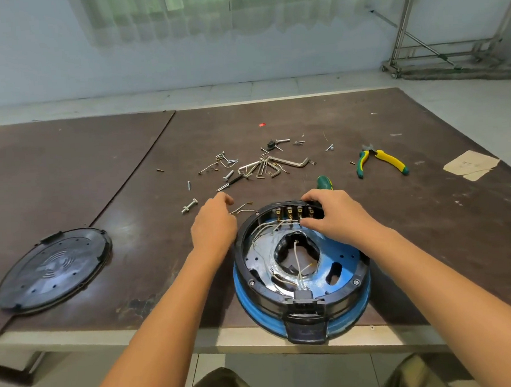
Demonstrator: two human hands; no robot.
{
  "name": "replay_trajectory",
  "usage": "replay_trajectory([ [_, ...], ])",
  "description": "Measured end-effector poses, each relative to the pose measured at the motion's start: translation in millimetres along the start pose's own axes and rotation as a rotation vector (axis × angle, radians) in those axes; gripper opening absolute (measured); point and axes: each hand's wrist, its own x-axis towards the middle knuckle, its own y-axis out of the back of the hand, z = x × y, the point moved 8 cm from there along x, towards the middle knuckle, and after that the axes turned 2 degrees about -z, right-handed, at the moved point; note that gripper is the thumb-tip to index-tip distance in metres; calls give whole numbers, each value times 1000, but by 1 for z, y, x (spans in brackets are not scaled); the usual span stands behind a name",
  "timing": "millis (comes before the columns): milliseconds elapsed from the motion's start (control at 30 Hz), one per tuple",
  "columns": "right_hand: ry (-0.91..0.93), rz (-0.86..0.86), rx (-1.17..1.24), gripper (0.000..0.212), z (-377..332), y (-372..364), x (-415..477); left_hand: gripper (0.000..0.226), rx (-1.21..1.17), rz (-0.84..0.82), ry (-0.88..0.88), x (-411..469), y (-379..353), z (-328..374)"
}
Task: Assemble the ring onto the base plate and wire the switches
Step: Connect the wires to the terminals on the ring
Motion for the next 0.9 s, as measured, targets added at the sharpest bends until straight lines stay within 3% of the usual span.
replay_trajectory([
  [267, 6, 9, -21, 42, -1, 0, 3, 32, 219, -225, -100, 30, -26, -24],
  [533, -3, 35, -25, 41, 0, 0, 4, 33, 222, -235, -116, 43, -31, -18],
  [767, -4, 50, -12, 43, 3, -1, 5, 16, 182, -174, -113, 35, -36, -10],
  [900, -14, 57, 5, 44, 6, 0, 4, 23, 246, -241, -69, 33, -36, -13],
])
